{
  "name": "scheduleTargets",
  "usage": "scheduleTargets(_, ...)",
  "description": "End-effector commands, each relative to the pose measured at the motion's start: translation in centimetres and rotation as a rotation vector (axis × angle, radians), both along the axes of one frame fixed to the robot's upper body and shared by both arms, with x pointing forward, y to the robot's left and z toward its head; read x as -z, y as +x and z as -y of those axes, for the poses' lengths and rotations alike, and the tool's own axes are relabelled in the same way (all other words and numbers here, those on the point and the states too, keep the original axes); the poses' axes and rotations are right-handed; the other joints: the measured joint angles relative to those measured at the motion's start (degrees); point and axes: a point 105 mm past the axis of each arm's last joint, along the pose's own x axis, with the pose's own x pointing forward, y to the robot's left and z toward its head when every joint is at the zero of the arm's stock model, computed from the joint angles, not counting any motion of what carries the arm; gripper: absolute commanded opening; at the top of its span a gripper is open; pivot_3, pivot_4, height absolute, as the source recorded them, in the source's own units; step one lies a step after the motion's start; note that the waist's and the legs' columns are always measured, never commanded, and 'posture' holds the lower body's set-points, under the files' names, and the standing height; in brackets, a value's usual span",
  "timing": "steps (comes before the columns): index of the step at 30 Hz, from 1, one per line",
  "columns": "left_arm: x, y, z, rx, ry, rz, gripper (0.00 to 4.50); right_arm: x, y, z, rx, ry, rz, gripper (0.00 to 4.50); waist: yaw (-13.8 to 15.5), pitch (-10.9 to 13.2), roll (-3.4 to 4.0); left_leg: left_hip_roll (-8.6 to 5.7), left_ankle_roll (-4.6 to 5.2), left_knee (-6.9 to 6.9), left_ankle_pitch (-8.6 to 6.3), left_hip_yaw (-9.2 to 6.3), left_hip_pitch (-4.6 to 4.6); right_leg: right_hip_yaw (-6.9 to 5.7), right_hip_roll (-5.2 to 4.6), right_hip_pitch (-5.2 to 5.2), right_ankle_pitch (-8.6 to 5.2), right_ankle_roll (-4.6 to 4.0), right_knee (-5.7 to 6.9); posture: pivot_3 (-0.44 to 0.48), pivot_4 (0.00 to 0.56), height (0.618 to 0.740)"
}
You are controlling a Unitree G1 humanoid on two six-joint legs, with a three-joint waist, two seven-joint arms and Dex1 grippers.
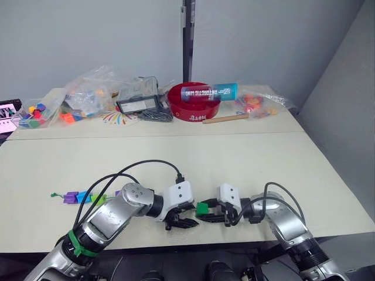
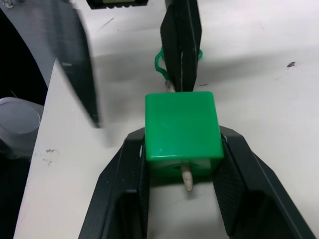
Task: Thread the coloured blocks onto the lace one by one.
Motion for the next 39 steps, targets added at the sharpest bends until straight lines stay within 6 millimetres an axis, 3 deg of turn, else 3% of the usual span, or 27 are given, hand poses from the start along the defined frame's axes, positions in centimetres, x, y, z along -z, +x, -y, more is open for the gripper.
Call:
scheduleTargets(1,-1.9,-0.7,-0.3,0.075,-0.041,0.060,3.61,0.7,0.4,-0.4,0.032,-0.021,-0.003,1.19,0.0,0.0,0.00,0.02,0.00,0.00,0.00,0.00,-0.01,0.00,0.01,-0.01,0.00,0.00,0.00,0.000,0.150,0.731)
scheduleTargets(9,-1.7,0.4,-3.8,0.018,-0.019,0.059,3.61,0.9,0.3,-0.3,0.030,-0.029,-0.003,1.19,0.1,0.0,0.01,0.03,0.00,-0.04,0.00,0.04,0.01,0.01,0.01,-0.03,-0.03,-0.02,-0.03,0.000,0.150,0.731)
scheduleTargets(19,-0.1,1.4,-3.8,-0.011,-0.047,0.038,3.61,0.8,0.4,-0.2,0.036,-0.032,0.001,1.19,0.1,0.0,0.01,0.03,0.00,-0.09,0.00,0.03,-0.01,-0.01,0.01,-0.06,-0.05,-0.03,-0.05,0.000,0.150,0.731)
scheduleTargets(22,-0.1,1.3,-3.6,-0.006,-0.055,0.036,2.84,0.8,0.5,-0.2,0.039,-0.033,0.001,1.19,0.1,0.0,0.01,0.03,0.00,-0.09,0.00,0.03,-0.02,0.00,0.01,-0.06,-0.05,-0.03,-0.06,0.000,0.150,0.731)
scheduleTargets(26,-0.3,1.3,-3.2,-0.004,-0.078,0.034,1.57,0.8,0.4,0.0,0.046,-0.035,-0.001,1.19,0.1,0.0,0.01,0.02,0.00,-0.09,0.00,0.03,-0.02,0.00,0.01,-0.06,-0.05,-0.03,-0.06,0.000,0.150,0.731)
scheduleTargets(27,-0.3,1.3,-3.1,-0.004,-0.080,0.036,0.99,0.8,0.4,0.0,0.047,-0.035,-0.002,1.19,0.1,0.0,0.01,0.02,0.00,-0.09,0.00,0.03,-0.02,0.00,0.00,-0.06,-0.05,-0.03,-0.06,0.000,0.150,0.731)
scheduleTargets(30,-0.3,1.5,-3.1,-0.013,-0.076,0.046,0.14,0.8,0.3,0.0,0.048,-0.034,-0.003,1.19,0.2,0.0,0.00,0.02,0.00,-0.09,0.00,0.03,-0.02,0.00,0.00,-0.06,-0.05,-0.03,-0.06,0.000,0.150,0.731)
scheduleTargets(39,0.0,1.8,-2.2,-0.010,-0.062,0.064,0.03,0.7,0.3,-0.3,0.040,-0.039,0.010,1.19,0.1,0.0,0.00,0.02,0.00,-0.09,0.00,0.03,-0.03,0.00,0.00,-0.06,-0.06,-0.02,-0.06,0.000,0.150,0.731)
